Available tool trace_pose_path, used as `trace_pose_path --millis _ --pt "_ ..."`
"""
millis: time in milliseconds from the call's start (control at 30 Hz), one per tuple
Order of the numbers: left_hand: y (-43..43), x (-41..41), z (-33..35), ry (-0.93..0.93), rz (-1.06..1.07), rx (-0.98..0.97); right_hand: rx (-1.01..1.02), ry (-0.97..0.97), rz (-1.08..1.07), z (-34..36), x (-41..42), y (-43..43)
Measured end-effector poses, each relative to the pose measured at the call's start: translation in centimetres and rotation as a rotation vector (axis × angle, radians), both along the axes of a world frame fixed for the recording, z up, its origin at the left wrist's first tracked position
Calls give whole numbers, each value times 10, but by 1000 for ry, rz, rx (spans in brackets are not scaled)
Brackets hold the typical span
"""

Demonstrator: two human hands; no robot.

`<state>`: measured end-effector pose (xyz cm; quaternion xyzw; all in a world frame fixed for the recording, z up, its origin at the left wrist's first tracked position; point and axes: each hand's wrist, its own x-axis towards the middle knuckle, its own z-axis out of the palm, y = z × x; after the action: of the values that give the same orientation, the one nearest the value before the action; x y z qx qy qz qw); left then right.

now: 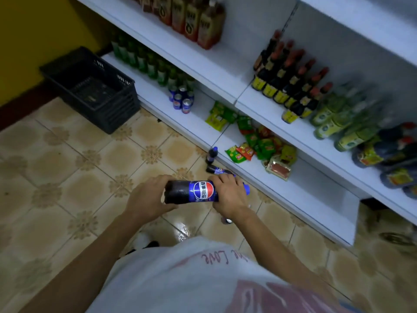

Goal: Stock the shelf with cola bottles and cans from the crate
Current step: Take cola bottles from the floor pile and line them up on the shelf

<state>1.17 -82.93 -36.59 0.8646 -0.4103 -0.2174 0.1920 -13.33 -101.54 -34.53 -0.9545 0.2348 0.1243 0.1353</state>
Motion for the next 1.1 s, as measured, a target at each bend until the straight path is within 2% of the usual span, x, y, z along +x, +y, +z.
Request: trace_pose_path --millis 167,267,367,467,533,700,833,933,1000,1100 --pt "27 98 28 -121 107 -160 -337 -214 139 41 113 7" --pt "34 145 50 -166 89 -223 -424 -261 230 65 164 16" --pt "29 172 69 -212 20 -205 -479 -329 331 81 198 27" --pt "17 189 75 -87 -49 -166 -484 -375 451 93 228 30" --pt "13 200 74 26 -8 -175 -514 -387 535 100 248 24" --pt "-2 238 73 143 105 -251 -497 -374 624 110 296 -3" --pt "-29 280 87 207 213 -284 -525 -543 471 117 327 -42" --pt "-55 319 105 237 269 -269 -438 -680 172 122 349 -77" --pt "-77 345 117 230 312 -294 -243 -793 -67 123 370 -95" --pt "-113 377 135 222 344 -370 265 -883 -293 133 408 -108"
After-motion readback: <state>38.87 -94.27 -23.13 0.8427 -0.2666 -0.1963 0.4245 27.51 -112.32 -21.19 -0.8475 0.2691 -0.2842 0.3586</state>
